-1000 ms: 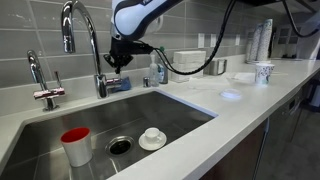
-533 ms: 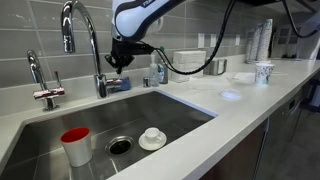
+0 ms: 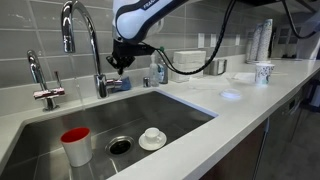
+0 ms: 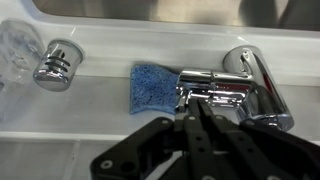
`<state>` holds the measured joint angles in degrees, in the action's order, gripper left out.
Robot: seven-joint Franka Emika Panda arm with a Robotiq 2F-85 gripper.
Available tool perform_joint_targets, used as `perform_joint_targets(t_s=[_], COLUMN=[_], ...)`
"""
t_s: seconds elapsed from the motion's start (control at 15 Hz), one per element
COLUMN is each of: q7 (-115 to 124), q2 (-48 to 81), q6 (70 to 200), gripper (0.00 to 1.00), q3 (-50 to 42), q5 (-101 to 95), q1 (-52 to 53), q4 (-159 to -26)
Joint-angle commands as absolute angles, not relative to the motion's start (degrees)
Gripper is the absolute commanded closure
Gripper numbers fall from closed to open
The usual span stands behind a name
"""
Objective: Open the tap faucet
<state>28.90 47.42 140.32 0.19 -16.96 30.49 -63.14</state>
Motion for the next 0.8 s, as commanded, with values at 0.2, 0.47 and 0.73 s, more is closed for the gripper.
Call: perform_joint_targets(t_s=[0.2, 0.47, 0.73], q7=[29.5, 28.9, 29.2], q2=[48.1, 47.2, 45.9], q6=[138.8, 139.3, 139.4], gripper=[0.93, 0.92, 0.93], q3=[-1.0, -0.1, 0.0], q5=[-17.7, -17.1, -17.1], q1=[31.2, 31.3, 32.0], q4=[-62.1, -62.6, -62.7])
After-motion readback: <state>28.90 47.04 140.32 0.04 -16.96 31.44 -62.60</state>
